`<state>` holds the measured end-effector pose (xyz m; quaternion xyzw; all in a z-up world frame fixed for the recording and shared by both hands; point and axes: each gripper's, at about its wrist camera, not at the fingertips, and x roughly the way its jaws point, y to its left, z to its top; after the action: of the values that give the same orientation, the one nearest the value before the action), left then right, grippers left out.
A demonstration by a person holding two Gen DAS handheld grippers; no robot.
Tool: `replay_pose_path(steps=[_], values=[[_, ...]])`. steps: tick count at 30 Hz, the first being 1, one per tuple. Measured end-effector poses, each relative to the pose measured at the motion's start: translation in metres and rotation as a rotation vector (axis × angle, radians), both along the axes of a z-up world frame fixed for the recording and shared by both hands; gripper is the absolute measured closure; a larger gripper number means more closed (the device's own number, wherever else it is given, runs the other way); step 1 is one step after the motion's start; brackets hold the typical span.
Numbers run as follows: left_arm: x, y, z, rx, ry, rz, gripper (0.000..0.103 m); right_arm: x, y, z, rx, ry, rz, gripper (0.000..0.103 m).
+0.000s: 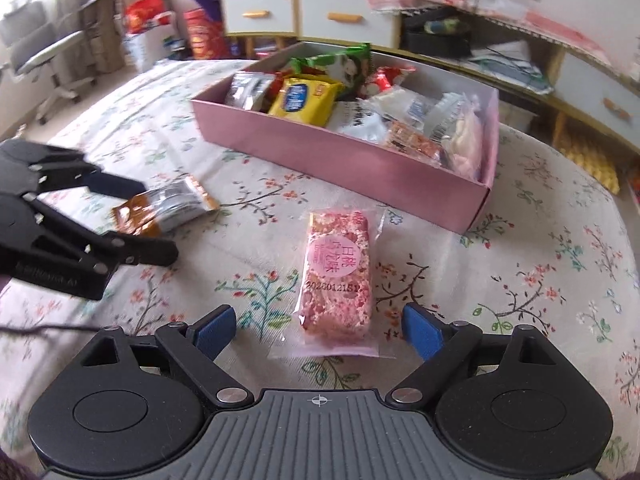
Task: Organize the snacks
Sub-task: 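Grasp the pink rice-cake bar with right tool while left tool holds wafer packet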
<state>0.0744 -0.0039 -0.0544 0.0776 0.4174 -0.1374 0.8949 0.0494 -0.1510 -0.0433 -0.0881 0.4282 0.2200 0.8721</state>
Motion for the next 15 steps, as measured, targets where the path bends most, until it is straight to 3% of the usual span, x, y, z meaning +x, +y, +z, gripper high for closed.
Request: replay_pose_path(steps=[4, 15], values=[[0.0, -0.003, 0.0, 0.005, -0.007, 0.052, 0.039, 0.0, 0.007, 0.0, -0.005, -0.01, -0.052, 0.016], [0.0, 0.0, 0.005, -0.016, -0.001, 0.162, 0.057, 0.003, 0.017, 0.005, -0.021, -0.029, -0.143, 0.047]])
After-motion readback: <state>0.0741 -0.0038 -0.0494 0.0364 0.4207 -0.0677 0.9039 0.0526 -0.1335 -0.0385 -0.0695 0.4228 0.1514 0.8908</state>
